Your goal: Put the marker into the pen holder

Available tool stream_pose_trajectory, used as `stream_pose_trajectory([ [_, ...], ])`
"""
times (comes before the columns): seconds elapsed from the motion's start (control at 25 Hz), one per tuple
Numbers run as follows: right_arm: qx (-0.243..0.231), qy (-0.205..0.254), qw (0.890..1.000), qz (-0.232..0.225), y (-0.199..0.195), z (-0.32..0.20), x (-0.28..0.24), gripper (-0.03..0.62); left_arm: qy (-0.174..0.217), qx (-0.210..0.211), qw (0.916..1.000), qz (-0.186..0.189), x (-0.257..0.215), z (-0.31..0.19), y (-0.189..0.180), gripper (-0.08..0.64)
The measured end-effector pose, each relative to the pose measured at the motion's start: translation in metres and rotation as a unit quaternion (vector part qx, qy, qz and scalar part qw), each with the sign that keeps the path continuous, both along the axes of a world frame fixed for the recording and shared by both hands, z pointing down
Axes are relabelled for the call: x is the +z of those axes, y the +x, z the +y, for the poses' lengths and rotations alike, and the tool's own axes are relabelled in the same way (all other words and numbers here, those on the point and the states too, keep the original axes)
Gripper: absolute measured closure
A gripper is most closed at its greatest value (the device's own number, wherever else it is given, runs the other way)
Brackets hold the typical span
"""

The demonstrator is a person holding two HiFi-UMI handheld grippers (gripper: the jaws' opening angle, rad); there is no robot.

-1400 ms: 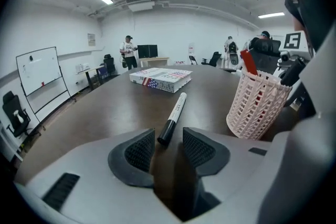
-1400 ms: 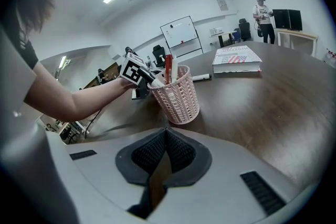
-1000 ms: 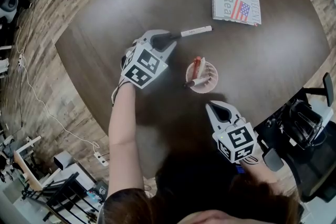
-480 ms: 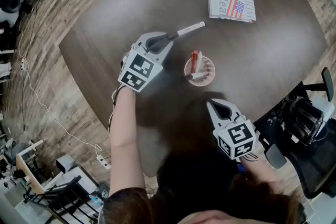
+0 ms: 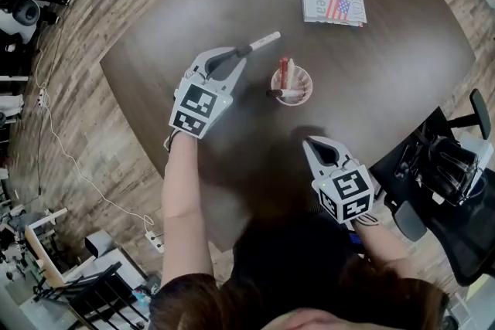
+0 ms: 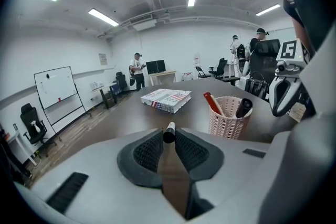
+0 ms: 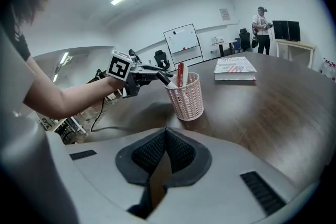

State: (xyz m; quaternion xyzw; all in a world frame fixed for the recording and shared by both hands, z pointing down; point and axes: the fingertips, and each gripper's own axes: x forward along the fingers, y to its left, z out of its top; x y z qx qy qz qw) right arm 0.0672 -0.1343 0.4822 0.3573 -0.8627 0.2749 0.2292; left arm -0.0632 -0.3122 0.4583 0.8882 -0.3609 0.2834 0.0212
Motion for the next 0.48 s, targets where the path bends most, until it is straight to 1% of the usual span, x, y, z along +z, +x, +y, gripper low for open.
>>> stream_pose_trajectory([
  [0.16,-0.005,0.012,1.000,-0.004,-0.003,0.007,-0.009,0.577,0.016,-0.008,0.9998,-0.008,-0.026,0.019,-0.005,0.474],
  [0.36,-0.008,0.029,0.999,-0.012,-0.010,0.014,-0.021,0.575,0.039,-0.008,0.9991,-0.016,-0.058,0.048,-0.008,0.474],
  [0.48,-0.010,0.040,0.999,-0.015,-0.014,0.019,-0.028,0.577,0.053,-0.004,0.9986,-0.008,-0.079,0.065,-0.008,0.474],
])
